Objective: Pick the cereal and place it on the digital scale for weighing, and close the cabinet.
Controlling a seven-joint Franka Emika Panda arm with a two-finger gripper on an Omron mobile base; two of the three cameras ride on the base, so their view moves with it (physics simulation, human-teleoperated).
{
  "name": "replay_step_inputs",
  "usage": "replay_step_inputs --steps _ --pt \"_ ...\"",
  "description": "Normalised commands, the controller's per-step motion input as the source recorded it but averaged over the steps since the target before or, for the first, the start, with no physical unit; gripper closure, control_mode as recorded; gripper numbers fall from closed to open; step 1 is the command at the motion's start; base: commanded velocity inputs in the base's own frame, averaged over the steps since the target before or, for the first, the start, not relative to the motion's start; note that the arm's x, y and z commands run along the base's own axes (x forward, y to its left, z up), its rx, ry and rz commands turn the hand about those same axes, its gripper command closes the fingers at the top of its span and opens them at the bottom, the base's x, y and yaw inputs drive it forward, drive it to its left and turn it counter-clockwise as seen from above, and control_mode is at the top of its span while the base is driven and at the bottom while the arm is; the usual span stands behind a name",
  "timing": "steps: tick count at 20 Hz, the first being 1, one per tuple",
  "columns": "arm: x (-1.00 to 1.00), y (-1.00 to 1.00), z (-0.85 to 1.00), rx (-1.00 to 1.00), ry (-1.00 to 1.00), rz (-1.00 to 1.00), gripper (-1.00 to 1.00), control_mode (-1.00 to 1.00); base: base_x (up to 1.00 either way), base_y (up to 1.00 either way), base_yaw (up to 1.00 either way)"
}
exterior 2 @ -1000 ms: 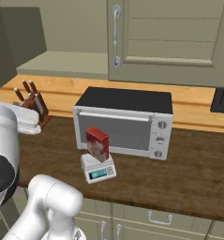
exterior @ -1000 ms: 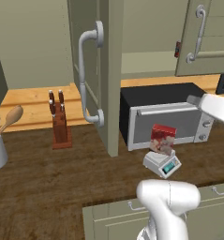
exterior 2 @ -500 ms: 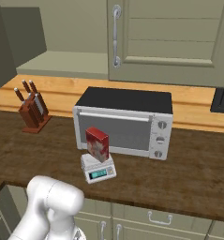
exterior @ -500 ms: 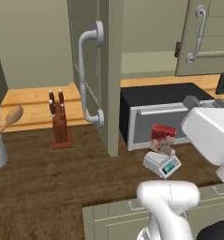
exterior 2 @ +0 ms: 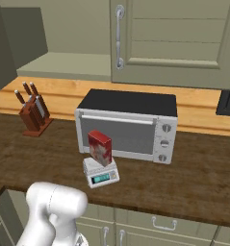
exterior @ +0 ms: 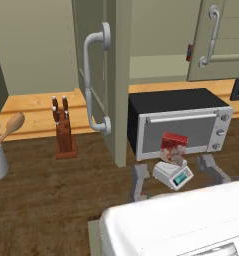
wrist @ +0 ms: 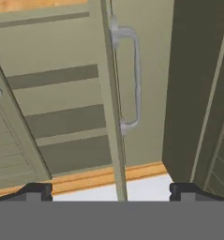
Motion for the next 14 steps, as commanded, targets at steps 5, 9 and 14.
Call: replay_step_inputs --steps 5,9,14 --pt "-0.04 1.00 -0.62 0.01 -0.29 -0.21 -1.00 -1.00 0.00 0.00 0.00" --pt "0.51 1.00 -0.22 0.00 -0.18 -0.21 -1.00 -1.00 0.00 0.00 0.00" --pt "0.73 0.87 -0.13 0.01 -0.12 -0.18 -1.00 -1.00 0.00 0.00 0.00"
